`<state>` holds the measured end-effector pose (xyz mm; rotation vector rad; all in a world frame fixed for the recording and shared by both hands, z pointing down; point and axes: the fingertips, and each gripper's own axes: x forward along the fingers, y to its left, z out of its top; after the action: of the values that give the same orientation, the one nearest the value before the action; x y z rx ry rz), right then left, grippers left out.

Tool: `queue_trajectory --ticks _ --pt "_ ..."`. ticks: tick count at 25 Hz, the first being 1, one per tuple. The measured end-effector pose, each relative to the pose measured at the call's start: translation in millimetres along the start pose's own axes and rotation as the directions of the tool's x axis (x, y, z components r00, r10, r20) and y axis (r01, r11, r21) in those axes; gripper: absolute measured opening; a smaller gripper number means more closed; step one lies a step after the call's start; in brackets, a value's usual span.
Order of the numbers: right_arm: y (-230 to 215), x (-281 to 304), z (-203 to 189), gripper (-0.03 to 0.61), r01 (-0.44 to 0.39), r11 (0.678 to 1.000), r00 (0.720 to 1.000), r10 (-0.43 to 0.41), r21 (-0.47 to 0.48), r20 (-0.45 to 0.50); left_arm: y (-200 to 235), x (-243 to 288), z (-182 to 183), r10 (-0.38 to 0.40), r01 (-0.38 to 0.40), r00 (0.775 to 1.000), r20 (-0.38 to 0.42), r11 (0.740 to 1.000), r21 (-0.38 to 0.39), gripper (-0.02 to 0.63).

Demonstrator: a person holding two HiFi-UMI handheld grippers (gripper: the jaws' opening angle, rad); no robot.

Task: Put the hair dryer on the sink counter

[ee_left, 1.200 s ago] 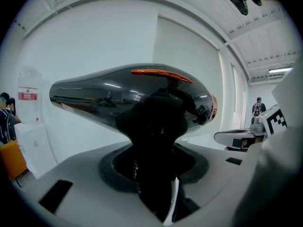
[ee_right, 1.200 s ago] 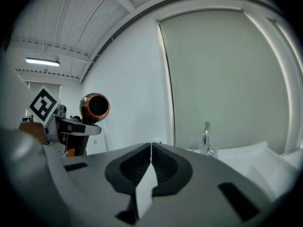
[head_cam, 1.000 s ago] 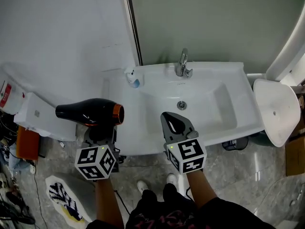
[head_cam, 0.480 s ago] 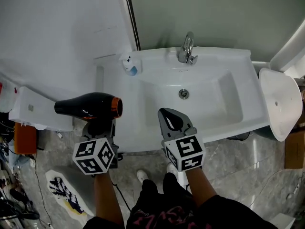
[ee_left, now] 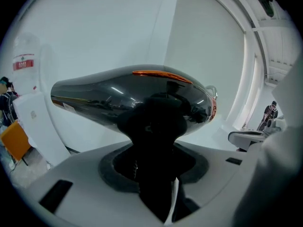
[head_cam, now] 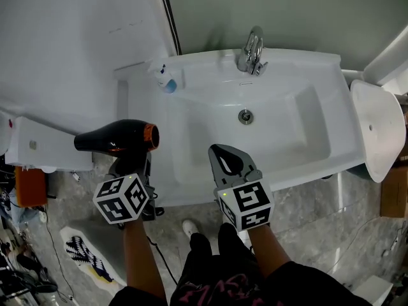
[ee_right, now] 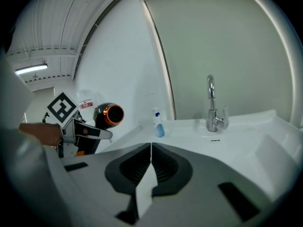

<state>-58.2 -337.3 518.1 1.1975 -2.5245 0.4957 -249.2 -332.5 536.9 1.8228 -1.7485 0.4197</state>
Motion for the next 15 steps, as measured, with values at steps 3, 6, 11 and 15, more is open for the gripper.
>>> queue_trajectory --ticks 3,6,11,15 --pt "-1 6 -6 0.02 0.001 1.0 1.0 -0.001 0.005 -0.012 6 15 -11 0.005 -0.005 0.999 -0.046 1.0 -0.007 0.178" --pt "-4 10 -12 0.021 0.006 1.0 1.0 -0.005 0.019 -0.019 9 30 -18 0.006 -0.007 0.996 -0.089 1.0 -0.013 0.178" --pt "-8 12 -26 0.021 0.01 1.0 0.999 -0.009 0.026 -0.04 13 49 -31 0.012 -0.016 0.989 -0.149 0.999 -0.028 0.178" --pt "-9 11 -32 0.021 0.01 0.999 0.999 -0.009 0.03 -0.049 20 58 -39 0.021 -0.032 0.984 -0.179 0.998 -0.058 0.175"
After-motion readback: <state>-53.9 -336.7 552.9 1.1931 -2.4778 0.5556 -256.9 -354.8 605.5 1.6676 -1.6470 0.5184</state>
